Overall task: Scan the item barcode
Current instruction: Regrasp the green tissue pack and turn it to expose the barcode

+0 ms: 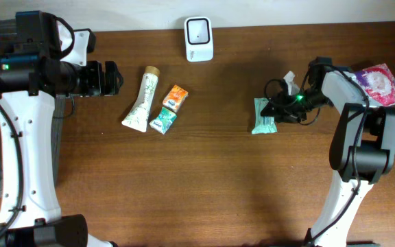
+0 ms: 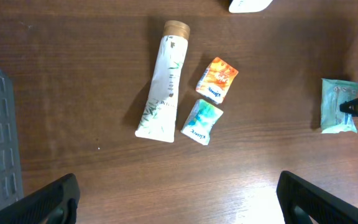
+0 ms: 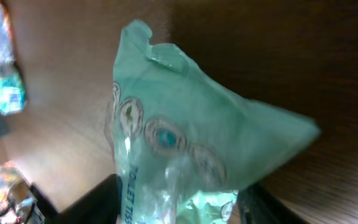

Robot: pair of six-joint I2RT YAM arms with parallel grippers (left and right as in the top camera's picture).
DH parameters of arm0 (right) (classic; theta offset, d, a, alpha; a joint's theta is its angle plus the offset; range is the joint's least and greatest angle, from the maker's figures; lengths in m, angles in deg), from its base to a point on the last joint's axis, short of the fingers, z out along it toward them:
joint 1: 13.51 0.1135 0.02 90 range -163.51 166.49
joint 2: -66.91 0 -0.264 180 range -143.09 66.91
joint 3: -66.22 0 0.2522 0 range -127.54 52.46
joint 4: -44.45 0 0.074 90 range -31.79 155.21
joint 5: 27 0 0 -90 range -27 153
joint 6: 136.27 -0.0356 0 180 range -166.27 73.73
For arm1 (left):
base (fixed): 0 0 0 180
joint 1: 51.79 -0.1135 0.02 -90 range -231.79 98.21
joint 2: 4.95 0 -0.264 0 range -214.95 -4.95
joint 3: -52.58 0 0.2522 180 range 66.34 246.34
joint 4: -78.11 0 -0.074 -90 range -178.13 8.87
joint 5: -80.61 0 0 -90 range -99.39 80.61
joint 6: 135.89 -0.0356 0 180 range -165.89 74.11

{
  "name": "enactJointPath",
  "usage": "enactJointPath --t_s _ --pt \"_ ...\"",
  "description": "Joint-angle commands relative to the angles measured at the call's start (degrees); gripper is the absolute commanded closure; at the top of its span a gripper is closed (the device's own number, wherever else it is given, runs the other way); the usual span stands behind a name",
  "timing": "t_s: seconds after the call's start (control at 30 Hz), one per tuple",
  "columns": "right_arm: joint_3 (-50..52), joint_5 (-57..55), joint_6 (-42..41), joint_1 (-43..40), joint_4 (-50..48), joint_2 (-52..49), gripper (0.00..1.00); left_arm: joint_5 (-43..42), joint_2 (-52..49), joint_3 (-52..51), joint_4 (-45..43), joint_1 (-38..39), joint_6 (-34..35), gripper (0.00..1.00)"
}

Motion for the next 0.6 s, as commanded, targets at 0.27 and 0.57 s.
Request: enactJointPath --t_s 0.27,0.57 --pt "-11.13 -2.56 -0.92 1.55 9.81 0.68 0.96 -0.61 -0.04 0.2 0.04 0.07 -0.04 0.01" --pt "-17.49 -67.36 -35.08 20.17 22.71 0.66 0.96 -0.61 -0.04 0.2 0.04 0.07 -0.04 0.01"
